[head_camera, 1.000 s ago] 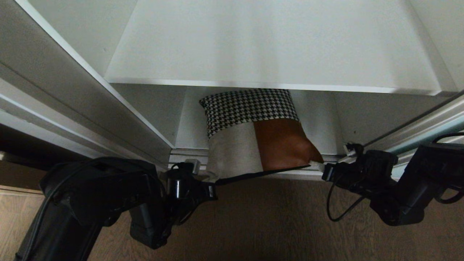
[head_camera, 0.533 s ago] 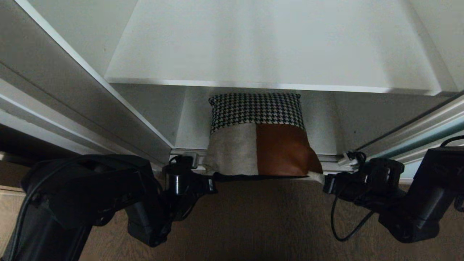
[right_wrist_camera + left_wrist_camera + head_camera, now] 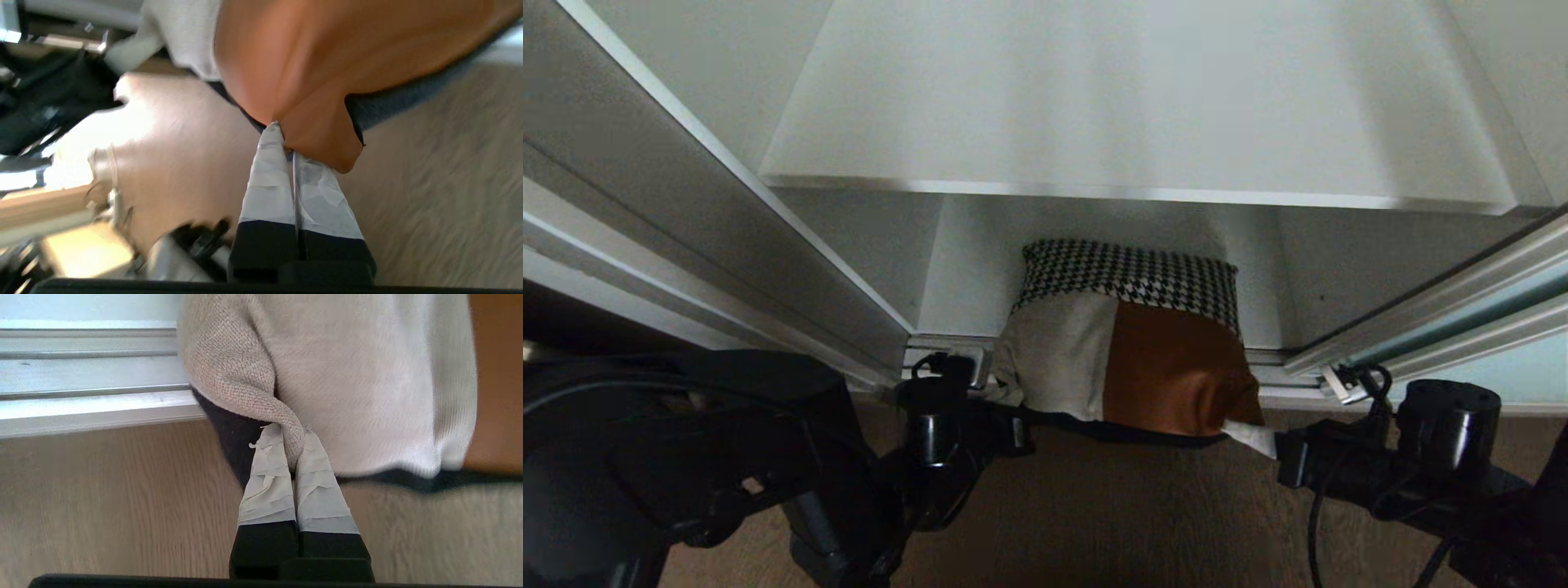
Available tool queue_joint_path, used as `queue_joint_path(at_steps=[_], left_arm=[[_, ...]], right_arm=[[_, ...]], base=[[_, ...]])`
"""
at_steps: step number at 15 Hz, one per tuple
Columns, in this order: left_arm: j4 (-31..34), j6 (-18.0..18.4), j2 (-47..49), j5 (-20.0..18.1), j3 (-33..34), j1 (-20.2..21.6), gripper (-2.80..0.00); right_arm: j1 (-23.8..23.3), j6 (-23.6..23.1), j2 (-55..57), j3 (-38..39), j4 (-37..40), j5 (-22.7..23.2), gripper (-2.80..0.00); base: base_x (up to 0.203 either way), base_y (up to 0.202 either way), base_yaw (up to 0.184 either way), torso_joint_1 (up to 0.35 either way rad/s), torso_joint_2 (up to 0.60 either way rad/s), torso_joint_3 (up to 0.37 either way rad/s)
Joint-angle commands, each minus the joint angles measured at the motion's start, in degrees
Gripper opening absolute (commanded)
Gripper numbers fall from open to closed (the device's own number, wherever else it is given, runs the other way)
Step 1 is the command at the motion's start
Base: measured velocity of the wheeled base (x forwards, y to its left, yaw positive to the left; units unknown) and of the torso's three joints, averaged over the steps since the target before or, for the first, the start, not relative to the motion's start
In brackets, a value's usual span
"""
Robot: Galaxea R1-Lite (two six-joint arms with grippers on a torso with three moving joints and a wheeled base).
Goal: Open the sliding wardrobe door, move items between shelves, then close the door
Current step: Place the pillow on the higher shelf
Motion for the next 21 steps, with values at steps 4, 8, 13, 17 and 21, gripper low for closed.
queue_joint_path(at_steps=[4, 8, 13, 17, 21], left_arm=[[0.29, -0.38, -11.61, 2.14, 5.53, -1.62, -2.8], [5.49, -0.49, -20.53, 2.18, 9.06, -1.93, -2.8], [11.49, -1.0, -28.35, 2.16, 13.53, -5.08, -2.8], [19.32, -4.96, -35.37, 1.82, 13.33, -6.52, -2.8], [20.06, -5.37, -37.91, 1.65, 13.37, -6.47, -2.8]], right_arm=[[2.46, 0.19, -11.3, 8.85, -0.36, -0.91, -2.8], [5.29, 0.25, -17.61, 14.44, 0.04, -3.77, -2.8], [10.42, 0.49, -29.78, 16.91, 7.47, -8.42, -2.8], [12.63, 1.01, -45.96, 14.38, 24.52, -10.38, -2.8], [13.03, 4.35, -61.74, 6.89, 51.75, -10.41, -2.8]], base=[[0.0, 0.0, 0.0, 0.0, 0.0, 0.0], [0.0, 0.0, 0.0, 0.0, 0.0, 0.0], [0.0, 0.0, 0.0, 0.0, 0.0, 0.0], [0.0, 0.0, 0.0, 0.0, 0.0, 0.0], [0.0, 0.0, 0.0, 0.0, 0.0, 0.0]])
